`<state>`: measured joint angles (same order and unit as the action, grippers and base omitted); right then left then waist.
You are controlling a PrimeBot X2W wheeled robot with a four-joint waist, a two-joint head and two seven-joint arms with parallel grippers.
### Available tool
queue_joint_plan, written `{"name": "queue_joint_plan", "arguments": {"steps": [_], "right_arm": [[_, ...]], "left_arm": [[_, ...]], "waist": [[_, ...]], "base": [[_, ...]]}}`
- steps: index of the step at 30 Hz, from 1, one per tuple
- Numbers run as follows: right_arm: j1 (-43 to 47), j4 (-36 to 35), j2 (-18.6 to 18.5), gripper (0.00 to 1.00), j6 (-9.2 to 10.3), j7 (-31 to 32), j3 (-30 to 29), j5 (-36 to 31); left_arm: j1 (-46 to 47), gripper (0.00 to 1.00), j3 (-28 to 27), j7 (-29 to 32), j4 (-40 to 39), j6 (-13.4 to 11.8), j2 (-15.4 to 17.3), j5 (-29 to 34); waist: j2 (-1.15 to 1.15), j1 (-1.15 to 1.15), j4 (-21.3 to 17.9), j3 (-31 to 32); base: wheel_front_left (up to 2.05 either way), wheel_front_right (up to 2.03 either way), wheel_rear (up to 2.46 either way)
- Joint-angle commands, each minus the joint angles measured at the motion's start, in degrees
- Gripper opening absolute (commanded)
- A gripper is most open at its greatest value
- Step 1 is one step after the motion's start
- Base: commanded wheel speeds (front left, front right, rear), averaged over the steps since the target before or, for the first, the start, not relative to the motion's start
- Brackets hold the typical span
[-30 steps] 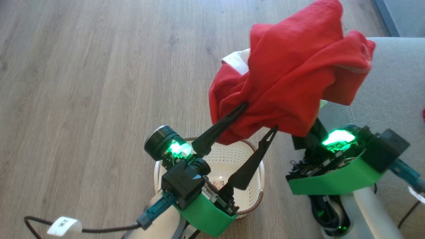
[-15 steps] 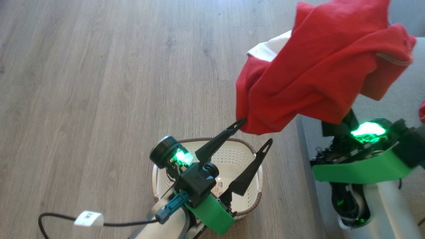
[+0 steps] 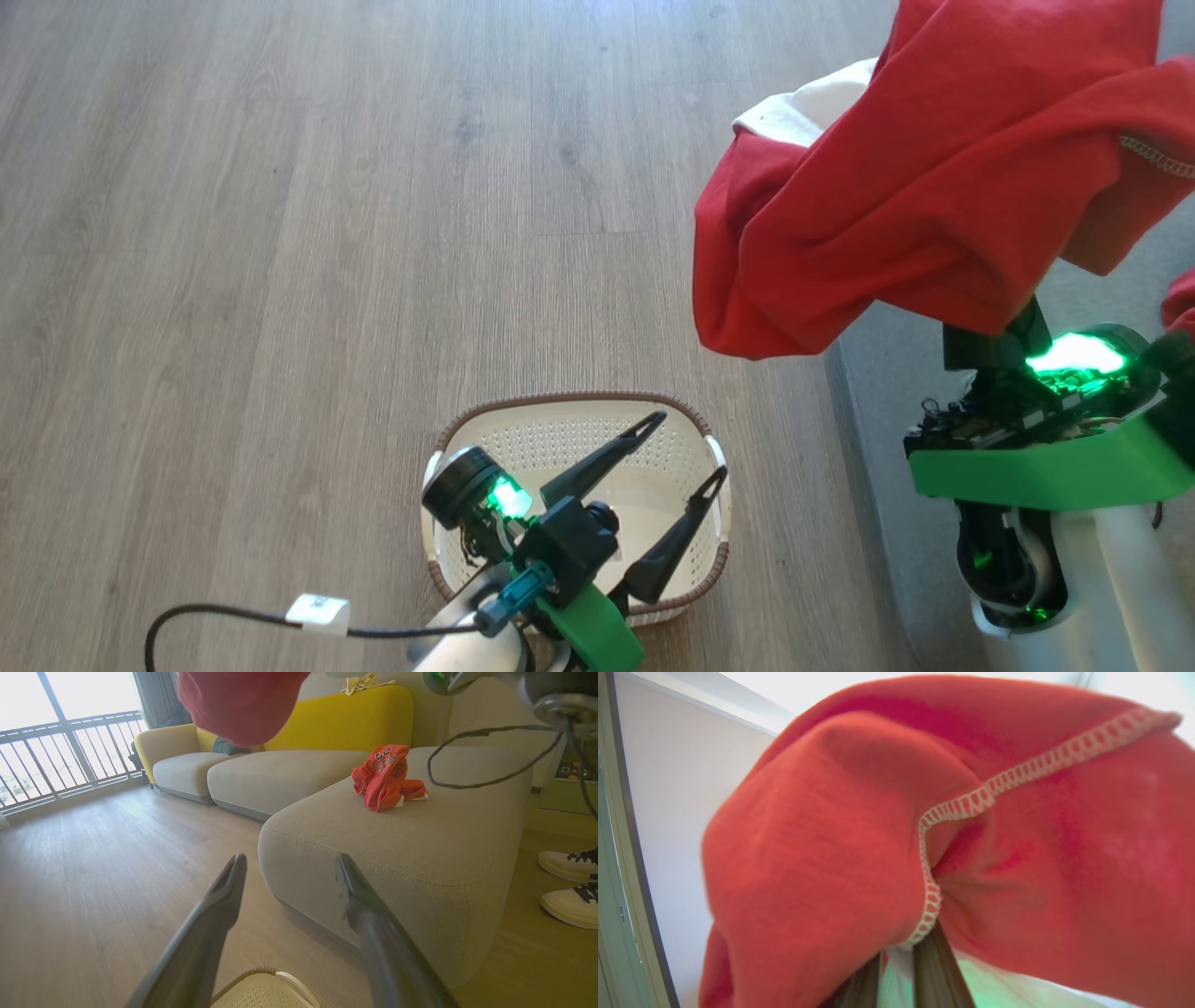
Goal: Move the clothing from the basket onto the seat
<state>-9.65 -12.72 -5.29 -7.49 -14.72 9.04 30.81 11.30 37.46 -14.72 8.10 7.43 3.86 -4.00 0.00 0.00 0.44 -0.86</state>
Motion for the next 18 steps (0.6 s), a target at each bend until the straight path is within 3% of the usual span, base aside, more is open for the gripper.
{"name": "queue_joint_plan", "arguments": {"steps": [1, 10, 18], "right_arm": [[-1.2, -2.6, 0.8, 0.00, 0.00, -0.3, 0.7, -0.1], [-1.0, -3.0, 0.9, 0.00, 0.00, -0.3, 0.2, -0.1], [-0.4, -2.8, 0.9, 0.00, 0.00, -0.3, -0.1, -0.1]], "left_arm": [[0.9, 1.00, -1.4, -0.3, -1.0, 0.0, 0.0, 0.1], [-0.1, 1.00, -2.6, -0.3, 3.2, 0.0, 0.1, -0.3], [-1.2, 1.00, -4.3, -0.3, 2.3, 0.0, -0.3, -1.1]], "waist": [[0.00, 0.00, -0.1, 0.1], [0.00, 0.00, -0.8, 0.6], [0.00, 0.00, -1.2, 0.9]], "base": [[0.00, 0.00, 0.00], [0.00, 0.00, 0.00], [0.00, 0.00, 0.00]]}}
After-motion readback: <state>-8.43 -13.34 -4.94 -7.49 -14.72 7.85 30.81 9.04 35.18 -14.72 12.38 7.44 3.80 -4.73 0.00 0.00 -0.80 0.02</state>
